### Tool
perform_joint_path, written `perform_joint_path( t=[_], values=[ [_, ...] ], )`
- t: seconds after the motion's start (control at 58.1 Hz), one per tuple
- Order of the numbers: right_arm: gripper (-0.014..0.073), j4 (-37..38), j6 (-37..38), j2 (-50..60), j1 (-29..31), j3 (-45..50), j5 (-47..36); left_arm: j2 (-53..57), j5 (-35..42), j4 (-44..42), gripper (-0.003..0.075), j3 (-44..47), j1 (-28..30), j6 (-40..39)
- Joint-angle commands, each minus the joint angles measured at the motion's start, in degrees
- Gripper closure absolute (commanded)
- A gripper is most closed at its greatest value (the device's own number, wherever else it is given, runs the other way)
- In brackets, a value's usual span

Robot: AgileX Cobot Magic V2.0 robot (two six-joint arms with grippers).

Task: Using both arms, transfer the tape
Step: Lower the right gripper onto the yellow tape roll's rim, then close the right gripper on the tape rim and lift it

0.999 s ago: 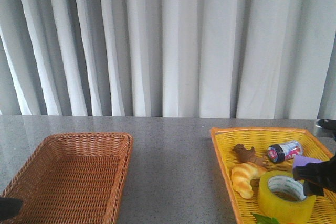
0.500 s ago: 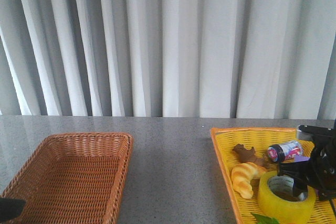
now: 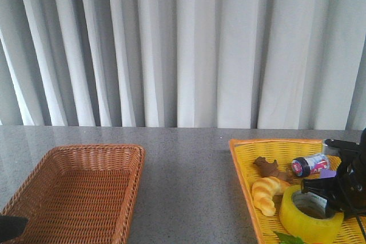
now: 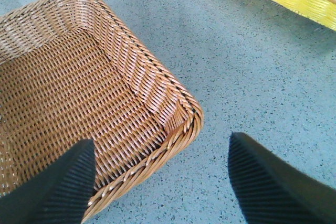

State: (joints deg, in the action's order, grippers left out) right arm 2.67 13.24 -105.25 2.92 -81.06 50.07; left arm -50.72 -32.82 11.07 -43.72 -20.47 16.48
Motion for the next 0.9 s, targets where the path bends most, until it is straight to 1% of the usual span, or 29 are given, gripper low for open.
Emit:
perform_joint_path(
  t=[0.0,0.155,0.327,0.431,0.5,0.62,0.672,0.775,0.878],
  values=[
    [0.0508,0.2,-0.2,5.2,0.1,-1.9,-1.5,0.3,3.7,1.2,0.0206,-1.9,-0.5,0.0],
    [0.0504,-0.1,-1.0,9.8,0.1,-1.9,-0.4,0.3,3.7,1.2,0.0206,-1.9,-0.5,0.0],
    [0.0502,-1.8,-4.9,16.3,0.1,-1.9,-0.2,0.3,3.6,1.2,0.0206,-1.9,-0.5,0.0],
    [0.0499,-7.1,-10.5,19.8,-0.3,-1.9,-1.2,0.3,3.6,1.2,0.0206,-1.9,-0.5,0.0],
    [0.0496,-11.0,-15.6,21.5,-1.9,-1.9,-2.6,0.3,3.6,1.2,0.0206,-1.9,-0.5,0.0],
    [0.0491,-16.0,-22.8,22.2,-7.4,-1.9,-6.0,0.3,3.7,1.2,0.0206,-1.9,-0.5,0.0],
    [0.049,-17.0,-24.9,21.7,-11.1,-1.9,-7.5,0.3,3.7,1.2,0.0206,-1.9,-0.5,0.0],
    [0.0487,-16.4,-25.9,19.8,-18.0,-1.9,-10.5,0.3,3.7,1.2,0.0206,-1.9,-0.5,0.0],
    [0.0481,-13.4,-26.1,16.8,-24.6,-1.9,-13.3,0.3,3.7,1.2,0.0206,-1.9,-0.5,0.0]
  ],
)
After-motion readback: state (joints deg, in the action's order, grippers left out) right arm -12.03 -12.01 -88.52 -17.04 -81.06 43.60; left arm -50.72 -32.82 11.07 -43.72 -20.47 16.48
